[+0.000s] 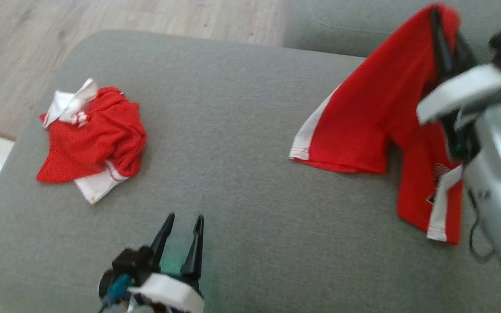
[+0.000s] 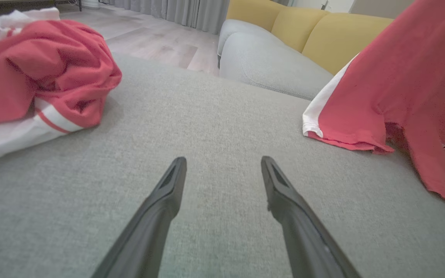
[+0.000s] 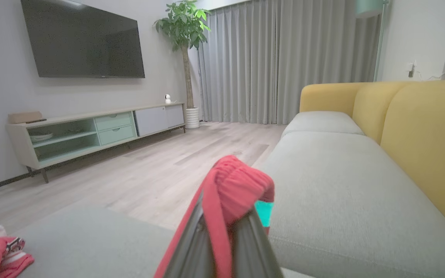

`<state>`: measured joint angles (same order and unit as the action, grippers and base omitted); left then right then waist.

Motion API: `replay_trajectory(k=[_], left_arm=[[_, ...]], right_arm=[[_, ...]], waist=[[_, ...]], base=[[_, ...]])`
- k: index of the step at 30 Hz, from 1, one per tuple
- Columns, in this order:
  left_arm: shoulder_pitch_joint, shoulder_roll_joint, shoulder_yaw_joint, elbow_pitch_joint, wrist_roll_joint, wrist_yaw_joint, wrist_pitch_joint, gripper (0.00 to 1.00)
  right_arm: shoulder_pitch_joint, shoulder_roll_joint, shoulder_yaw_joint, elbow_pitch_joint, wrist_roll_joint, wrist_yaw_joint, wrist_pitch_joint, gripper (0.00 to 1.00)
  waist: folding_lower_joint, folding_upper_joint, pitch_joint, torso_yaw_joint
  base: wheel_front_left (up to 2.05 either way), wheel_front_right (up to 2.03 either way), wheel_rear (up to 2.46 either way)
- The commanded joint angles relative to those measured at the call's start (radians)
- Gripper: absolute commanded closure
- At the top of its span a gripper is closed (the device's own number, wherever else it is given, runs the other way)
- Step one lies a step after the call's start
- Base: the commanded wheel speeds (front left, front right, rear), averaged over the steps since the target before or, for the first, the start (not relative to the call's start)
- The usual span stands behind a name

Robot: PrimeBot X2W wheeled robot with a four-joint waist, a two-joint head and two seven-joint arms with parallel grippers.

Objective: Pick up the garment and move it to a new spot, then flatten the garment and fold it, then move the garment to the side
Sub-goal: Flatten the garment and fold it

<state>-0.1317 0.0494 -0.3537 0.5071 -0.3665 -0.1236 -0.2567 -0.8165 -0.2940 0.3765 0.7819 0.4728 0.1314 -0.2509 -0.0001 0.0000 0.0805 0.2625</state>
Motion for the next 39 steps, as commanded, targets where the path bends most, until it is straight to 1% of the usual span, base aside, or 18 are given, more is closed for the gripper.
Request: replay_trajectory(k=[1, 4, 8, 11, 12, 13, 14, 16, 18, 21, 23, 25, 27, 30, 34, 36, 37, 39], left_arm=[[-0.002, 0.001, 0.035, -0.021, -0.007, 0.0, -0.005, 0.0], [0.022, 0.001, 0.038, -0.017, -0.013, -0.001, -0.005, 0.0], [0.042, 0.001, 0.037, -0.016, -0.019, -0.002, -0.005, 0.0], [0.045, 0.001, 0.032, -0.015, -0.019, -0.003, -0.005, 0.0], [0.045, 0.001, 0.032, -0.014, -0.018, -0.003, -0.005, 0.0], [0.044, 0.001, 0.032, -0.012, -0.016, -0.003, -0.005, 0.0], [0.043, 0.001, 0.032, -0.011, -0.015, -0.003, -0.005, 0.0], [0.041, 0.001, 0.033, -0.009, -0.013, -0.004, -0.005, 0.0], [0.042, 0.001, 0.037, -0.01, -0.012, -0.004, -0.005, 0.0], [0.041, 0.001, 0.041, -0.015, -0.014, -0.002, -0.005, 0.0], [0.033, 0.001, 0.04, -0.018, -0.019, 0.0, -0.005, 0.0], [0.016, 0.001, 0.032, -0.022, -0.031, 0.0, -0.005, 0.0], [-0.009, 0.001, 0.02, -0.024, -0.052, 0.0, -0.005, 0.0], [-0.068, 0.001, -0.003, -0.022, -0.093, 0.003, -0.005, 0.0], [-0.178, 0.001, -0.057, 0.015, -0.136, 0.006, -0.005, 0.0], [-0.233, 0.001, -0.089, 0.052, -0.179, 0.005, -0.005, 0.0], [-0.233, 0.001, -0.089, 0.052, -0.179, 0.005, -0.005, 0.0], [-0.288, 0.001, -0.127, 0.102, -0.208, 0.004, -0.005, 0.0]], right_arm=[[0.061, -0.006, 0.004, -0.039, -0.006, -0.001, -0.01, 1.0], [0.212, -0.012, -0.006, -0.078, -0.015, -0.001, -0.011, 1.0], [0.423, -0.021, -0.062, -0.088, -0.027, -0.001, -0.011, 1.0], [0.54, -0.019, -0.108, -0.083, -0.044, -0.001, -0.011, 1.0], [0.566, -0.018, -0.12, -0.079, -0.053, -0.001, -0.011, 0.88], [0.585, -0.016, -0.135, -0.078, -0.061, -0.001, -0.011, 0.22], [0.6, -0.013, -0.154, -0.074, -0.07, -0.001, -0.011, 0.0], [0.617, -0.006, -0.185, -0.077, -0.098, -0.001, -0.011, 0.0], [0.622, 0.001, -0.226, -0.105, -0.148, -0.001, -0.011, 0.0], [0.63, 0.025, -0.309, -0.208, -0.256, -0.001, -0.011, 0.0], [0.644, 0.06, -0.363, -0.291, -0.315, -0.001, -0.011, 0.0], [0.664, 0.097, -0.388, -0.355, -0.358, -0.001, -0.011, 0.0], [0.679, 0.12, -0.387, -0.399, -0.39, -0.001, -0.011, 0.0], [0.684, 0.138, -0.37, -0.433, -0.409, -0.001, -0.011, 0.0], [0.665, 0.142, -0.341, -0.464, -0.408, -0.001, -0.011, 0.0], [0.653, 0.14, -0.325, -0.474, -0.401, -0.001, -0.011, 0.0], [0.653, 0.14, -0.325, -0.474, -0.401, -0.001, -0.011, 0.0], [0.642, 0.138, -0.308, -0.481, -0.394, -0.001, -0.011, 0.0]], waist=[[0.0001, 0.0, -0.015, -0.022], [0.0001, 0.0, -0.035, -0.059], [0.0001, 0.0, -0.055, -0.108], [0.0001, 0.0, -0.063, -0.14], [0.0001, 0.0, -0.065, -0.149], [0.0001, 0.0, -0.067, -0.157], [0.0001, 0.0, -0.069, -0.164], [0.0001, 0.0, -0.072, -0.175], [0.0001, 0.0, -0.074, -0.187], [0.0001, 0.0, -0.069, -0.206], [0.0001, 0.0, -0.061, -0.218], [0.0001, 0.0, -0.05, -0.227], [0.0001, 0.0, -0.032, -0.237], [0.0001, 0.0, 0.004, -0.255], [0.0001, 0.0, 0.06, -0.287], [0.0001, 0.0, 0.083, -0.305], [0.0001, 0.0, 0.083, -0.305], [0.0001, 0.0, 0.103, -0.326]], base=[[0.0, 0.0, 0.0], [0.0, 0.0, 0.0], [0.0, 0.0, 0.0], [0.0, 0.0, 0.0], [0.0, 0.0, 0.0], [0.0, 0.0, 0.0], [0.0, 0.0, 0.0], [0.0, 0.0, 0.0], [0.0, 0.0, 0.0], [0.0, 0.0, 0.0], [0.0, 0.0, 0.0], [0.0, 0.0, 0.0], [0.0, 0.0, 0.0], [0.0, 0.0, 0.0], [0.0, 0.0, 0.0], [0.0, 0.0, 0.0], [0.0, 0.0, 0.0], [0.0, 0.0, 0.0]])
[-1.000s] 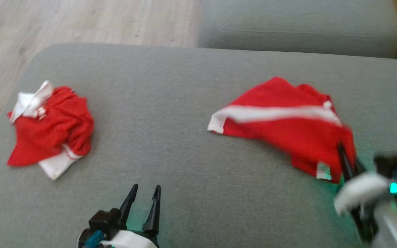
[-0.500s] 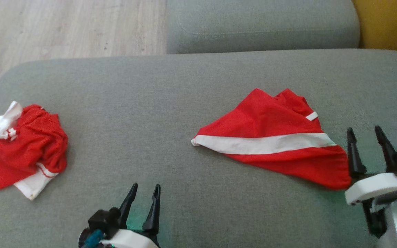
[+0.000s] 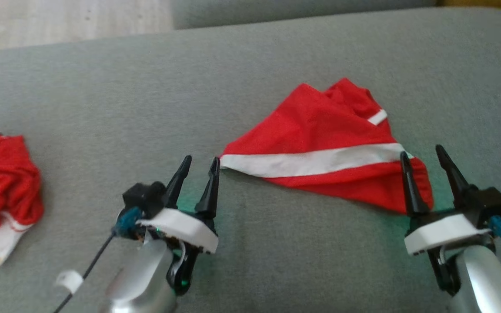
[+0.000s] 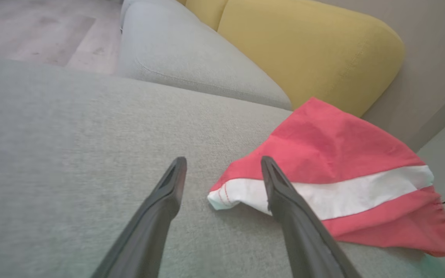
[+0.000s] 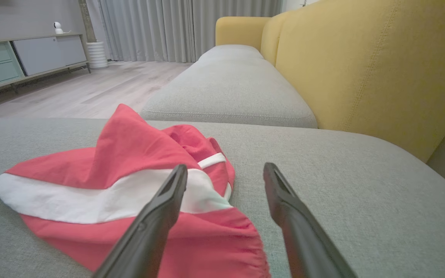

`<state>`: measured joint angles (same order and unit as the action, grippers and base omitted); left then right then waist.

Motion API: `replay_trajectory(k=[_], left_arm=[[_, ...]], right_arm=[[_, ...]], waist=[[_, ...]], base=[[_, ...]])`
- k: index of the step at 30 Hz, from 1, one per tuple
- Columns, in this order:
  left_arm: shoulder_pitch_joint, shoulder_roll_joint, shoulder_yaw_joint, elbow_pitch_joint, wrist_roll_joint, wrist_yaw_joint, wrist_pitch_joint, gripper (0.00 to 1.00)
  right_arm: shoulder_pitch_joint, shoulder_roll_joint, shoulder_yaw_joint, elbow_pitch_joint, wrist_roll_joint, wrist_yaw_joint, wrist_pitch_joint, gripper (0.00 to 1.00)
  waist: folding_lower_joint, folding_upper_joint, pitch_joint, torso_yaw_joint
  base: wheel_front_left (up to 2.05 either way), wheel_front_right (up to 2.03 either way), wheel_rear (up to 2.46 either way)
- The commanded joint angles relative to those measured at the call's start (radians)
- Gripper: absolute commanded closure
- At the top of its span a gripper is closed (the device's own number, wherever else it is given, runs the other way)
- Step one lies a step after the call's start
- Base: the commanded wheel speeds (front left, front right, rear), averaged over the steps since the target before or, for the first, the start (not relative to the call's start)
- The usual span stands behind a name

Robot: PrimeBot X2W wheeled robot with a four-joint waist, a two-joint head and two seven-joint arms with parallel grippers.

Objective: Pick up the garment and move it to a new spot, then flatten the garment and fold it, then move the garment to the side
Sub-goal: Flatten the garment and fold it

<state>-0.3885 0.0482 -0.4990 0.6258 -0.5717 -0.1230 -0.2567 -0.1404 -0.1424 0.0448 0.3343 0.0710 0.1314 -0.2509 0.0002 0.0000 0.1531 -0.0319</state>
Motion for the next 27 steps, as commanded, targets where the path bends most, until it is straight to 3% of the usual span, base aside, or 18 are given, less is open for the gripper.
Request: replay_trajectory(k=[1, 11, 12, 13, 19, 27], left_arm=[[-0.055, 0.002, 0.003, 0.007, -0.025, 0.003, -0.005, 0.0], [-0.178, 0.002, -0.138, 0.216, -0.175, 0.009, -0.005, 0.0], [-0.182, 0.002, -0.142, 0.222, -0.182, 0.011, -0.005, 0.07], [-0.188, 0.002, -0.151, 0.233, -0.188, 0.012, -0.005, 1.0], [-0.18, 0.002, -0.126, 0.213, -0.157, 0.03, -0.005, 1.0], [-0.043, 0.02, 0.024, 0.065, 0.021, 0.093, -0.005, 1.0]], right_arm=[[-0.041, -0.015, 0.032, -0.037, 0.012, -0.001, -0.011, 0.0], [-0.07, -0.011, 0.041, -0.036, 0.049, -0.001, -0.011, 0.0], [-0.07, -0.011, 0.043, -0.035, 0.052, -0.001, -0.011, 0.0], [-0.071, -0.011, 0.044, -0.032, 0.057, -0.001, -0.011, 0.0], [-0.057, -0.005, 0.034, -0.024, 0.065, -0.001, -0.011, 0.0], [0.013, 0.028, 0.023, -0.011, 0.065, -0.001, -0.011, 0.0]], waist=[[-0.0002, 0.0, 0.04, -0.042], [-0.0002, 0.0, 0.075, -0.106], [-0.0002, 0.0, 0.075, -0.108], [-0.0002, 0.0, 0.074, -0.111], [-0.0002, 0.0, 0.038, -0.087], [-0.0002, 0.0, -0.085, 0.009]], base=[[0.0, 0.0, 0.0], [0.0, 0.0, 0.0], [0.0, 0.0, 0.0], [0.0, 0.0, 0.0], [0.0, 0.0, 0.0], [0.0, 0.0, 0.0]])
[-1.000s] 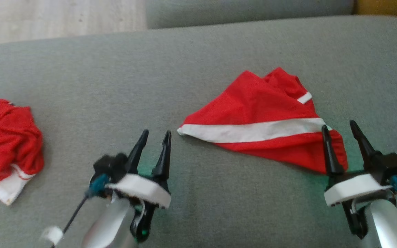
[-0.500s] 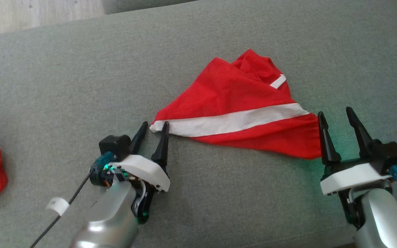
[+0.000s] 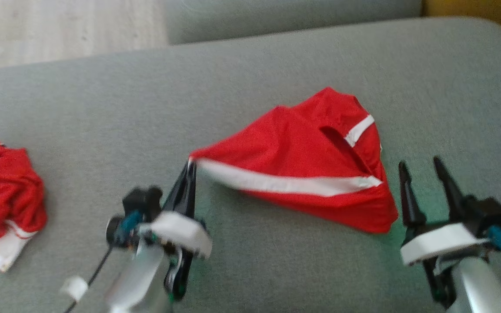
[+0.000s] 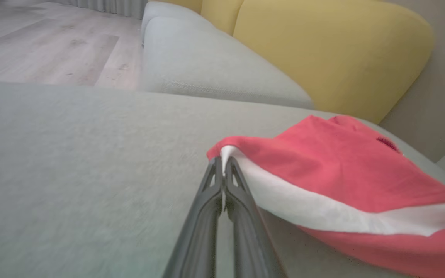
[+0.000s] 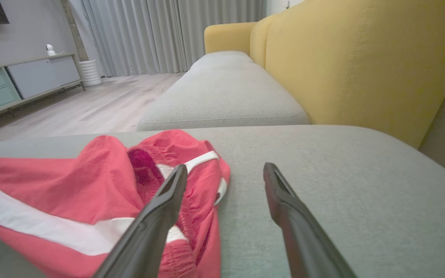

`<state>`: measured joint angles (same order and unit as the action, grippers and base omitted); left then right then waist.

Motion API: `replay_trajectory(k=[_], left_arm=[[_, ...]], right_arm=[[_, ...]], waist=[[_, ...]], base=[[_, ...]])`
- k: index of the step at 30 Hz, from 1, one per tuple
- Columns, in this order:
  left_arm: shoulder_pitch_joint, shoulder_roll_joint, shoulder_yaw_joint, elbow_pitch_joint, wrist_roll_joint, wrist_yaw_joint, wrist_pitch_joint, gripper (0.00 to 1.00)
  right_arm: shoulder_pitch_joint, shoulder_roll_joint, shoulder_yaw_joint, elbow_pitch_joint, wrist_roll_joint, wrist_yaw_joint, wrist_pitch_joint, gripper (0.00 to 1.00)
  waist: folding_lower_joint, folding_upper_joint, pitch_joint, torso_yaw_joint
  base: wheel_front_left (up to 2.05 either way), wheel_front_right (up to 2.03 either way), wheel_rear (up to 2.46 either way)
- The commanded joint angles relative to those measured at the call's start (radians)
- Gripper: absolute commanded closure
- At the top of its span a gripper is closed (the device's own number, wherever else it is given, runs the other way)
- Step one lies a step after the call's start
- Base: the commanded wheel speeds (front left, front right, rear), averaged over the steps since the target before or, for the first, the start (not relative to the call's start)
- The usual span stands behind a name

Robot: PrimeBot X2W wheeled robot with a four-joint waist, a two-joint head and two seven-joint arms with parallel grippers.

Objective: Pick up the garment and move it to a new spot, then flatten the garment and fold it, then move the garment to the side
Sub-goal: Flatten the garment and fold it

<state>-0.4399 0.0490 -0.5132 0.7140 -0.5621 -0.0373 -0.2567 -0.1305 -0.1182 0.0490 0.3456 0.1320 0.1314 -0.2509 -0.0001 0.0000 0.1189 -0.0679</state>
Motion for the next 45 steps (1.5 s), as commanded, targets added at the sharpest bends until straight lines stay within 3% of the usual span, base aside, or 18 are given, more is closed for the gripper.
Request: replay_trajectory(k=[1, 5, 6, 7, 8, 12, 17, 29, 45], left_arm=[[0.031, 0.027, 0.048, -0.021, 0.024, 0.015, -0.005, 1.0], [0.098, 0.065, 0.074, 0.027, 0.051, 0.047, -0.005, 1.0], [0.107, 0.076, 0.082, 0.033, 0.059, 0.06, -0.005, 0.64], [0.114, 0.085, 0.097, 0.026, 0.069, 0.078, -0.005, 0.09], [0.123, 0.095, 0.109, 0.02, 0.084, 0.098, -0.005, 0.0], [0.177, 0.117, 0.171, -0.072, 0.156, 0.167, -0.005, 0.0], [0.266, 0.101, 0.214, -0.14, 0.206, 0.18, -0.005, 0.0], [0.332, 0.049, 0.272, -0.19, 0.311, 0.122, -0.005, 0.0], [0.346, 0.008, 0.304, -0.177, 0.362, 0.061, -0.005, 0.0]], right_arm=[[0.013, 0.009, 0.022, -0.02, 0.006, -0.001, -0.011, 0.0], [0.044, 0.03, 0.048, -0.017, 0.007, -0.001, -0.011, 0.0], [0.048, 0.034, 0.058, -0.017, 0.009, -0.001, -0.011, 0.0], [0.051, 0.036, 0.065, -0.018, 0.012, -0.001, -0.011, 0.0], [0.053, 0.039, 0.072, -0.019, 0.016, -0.001, -0.011, 0.0], [0.062, 0.047, 0.089, -0.033, 0.028, -0.001, -0.011, 0.0], [0.07, 0.055, 0.102, -0.039, 0.039, -0.001, -0.011, 0.0], [0.052, 0.062, 0.183, 0.009, 0.076, -0.001, -0.011, 0.0], [-0.08, -0.016, 0.481, 0.249, 0.414, -0.001, -0.007, 0.0]], waist=[[0.0001, 0.0, -0.063, 0.052], [0.0001, 0.0, -0.101, 0.068], [0.0001, 0.0, -0.104, 0.068], [0.0001, 0.0, -0.105, 0.067], [0.0001, 0.0, -0.107, 0.066], [0.0001, 0.0, -0.112, 0.062], [0.0001, 0.0, -0.119, 0.057], [0.0001, 0.0, -0.123, 0.079], [0.0001, 0.0, -0.099, 0.135]], base=[[0.0, 0.0, 0.0], [0.0, 0.0, 0.0], [0.0, 0.0, 0.0], [0.0, 0.0, 0.0], [0.0, 0.0, 0.0], [0.0, 0.0, 0.0], [0.0, 0.0, 0.0], [0.0, 0.0, 0.0], [0.0, 0.0, 0.0]])
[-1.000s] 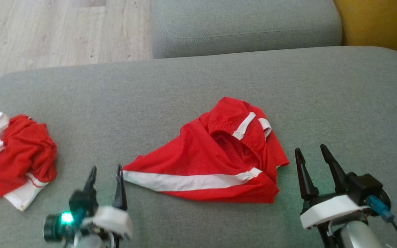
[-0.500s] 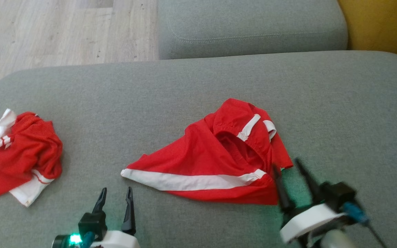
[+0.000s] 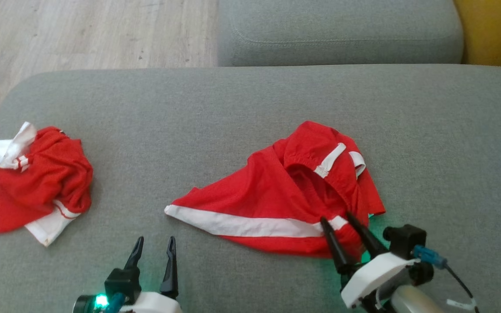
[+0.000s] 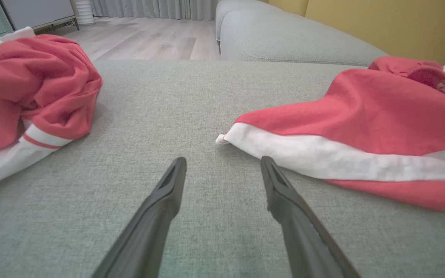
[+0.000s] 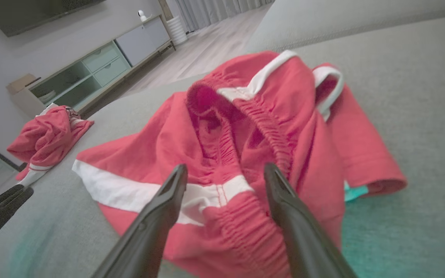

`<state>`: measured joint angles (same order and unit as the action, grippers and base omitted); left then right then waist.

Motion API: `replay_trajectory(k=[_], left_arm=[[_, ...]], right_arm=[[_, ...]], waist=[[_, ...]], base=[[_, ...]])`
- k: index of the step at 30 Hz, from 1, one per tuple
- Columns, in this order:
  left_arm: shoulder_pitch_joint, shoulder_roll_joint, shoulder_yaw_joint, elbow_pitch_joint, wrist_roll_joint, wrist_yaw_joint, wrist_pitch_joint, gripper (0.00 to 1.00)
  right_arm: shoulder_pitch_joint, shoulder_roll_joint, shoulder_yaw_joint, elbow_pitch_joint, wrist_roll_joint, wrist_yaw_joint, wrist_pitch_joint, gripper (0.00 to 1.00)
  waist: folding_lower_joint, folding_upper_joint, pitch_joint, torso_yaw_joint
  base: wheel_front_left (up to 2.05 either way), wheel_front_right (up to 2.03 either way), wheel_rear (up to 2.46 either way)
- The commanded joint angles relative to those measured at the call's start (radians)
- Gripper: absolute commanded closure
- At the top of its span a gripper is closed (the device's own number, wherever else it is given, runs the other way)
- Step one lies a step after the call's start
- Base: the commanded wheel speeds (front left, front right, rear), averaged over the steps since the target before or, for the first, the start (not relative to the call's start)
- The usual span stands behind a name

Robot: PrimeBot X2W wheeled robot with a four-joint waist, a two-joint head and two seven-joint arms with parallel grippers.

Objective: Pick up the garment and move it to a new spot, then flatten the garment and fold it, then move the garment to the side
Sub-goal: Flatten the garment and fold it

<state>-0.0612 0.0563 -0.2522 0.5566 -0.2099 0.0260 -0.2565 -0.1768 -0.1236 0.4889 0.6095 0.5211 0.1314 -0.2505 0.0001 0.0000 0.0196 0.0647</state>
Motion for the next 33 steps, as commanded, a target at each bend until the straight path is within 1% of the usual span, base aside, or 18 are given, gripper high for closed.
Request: replay_trajectory(k=[1, 7, 13, 14, 17, 24, 32, 33], left_arm=[[-0.031, 0.0, 0.045, -0.018, 0.01, -0.005, -0.005, 0.0], [-0.019, -0.004, 0.054, -0.014, 0.009, -0.012, -0.005, 0.0], [-0.021, -0.006, 0.054, -0.015, -0.002, -0.015, -0.005, 0.0], [-0.021, -0.006, 0.054, -0.015, -0.002, -0.015, -0.005, 0.0], [-0.023, -0.006, 0.042, -0.015, -0.017, -0.013, -0.005, 0.0], [-0.027, -0.006, 0.019, -0.007, -0.039, -0.008, -0.005, 0.0], [-0.028, -0.006, 0.008, 0.001, -0.054, -0.006, -0.005, 0.0], [-0.028, -0.006, 0.008, 0.001, -0.057, -0.005, -0.005, 0.0]], right_arm=[[-0.04, -0.019, 0.064, -0.005, 0.052, -0.001, -0.005, 0.0], [-0.051, -0.074, 0.193, 0.006, 0.21, -0.001, 0.026, 0.0], [-0.073, -0.138, 0.315, -0.052, 0.35, -0.001, 0.043, 0.0], [-0.073, -0.138, 0.315, -0.052, 0.35, -0.001, 0.043, 0.0], [-0.093, -0.167, 0.364, -0.075, 0.409, -0.001, 0.042, 0.0], [-0.142, -0.219, 0.474, -0.1, 0.537, -0.001, 0.093, 0.0], [-0.194, -0.252, 0.556, -0.079, 0.609, -0.001, 0.108, 0.0], [-0.202, -0.256, 0.573, -0.074, 0.621, -0.001, 0.104, 0.18]], waist=[[-0.0001, 0.0, 0.0, 0.004], [-0.0001, 0.0, -0.006, 0.003], [-0.0001, 0.0, 0.001, -0.005], [-0.0001, 0.0, 0.001, -0.005], [-0.0001, 0.0, 0.006, -0.006], [-0.0001, 0.0, 0.015, 0.004], [-0.0001, 0.0, 0.017, 0.016], [-0.0001, 0.0, 0.017, 0.018]], base=[[0.0, 0.0, 0.0], [0.0, 0.0, 0.0], [0.0, 0.0, 0.0], [0.0, 0.0, 0.0], [0.0, 0.0, 0.0], [0.0, 0.0, 0.0], [0.0, 0.0, 0.0], [0.0, 0.0, 0.0]])
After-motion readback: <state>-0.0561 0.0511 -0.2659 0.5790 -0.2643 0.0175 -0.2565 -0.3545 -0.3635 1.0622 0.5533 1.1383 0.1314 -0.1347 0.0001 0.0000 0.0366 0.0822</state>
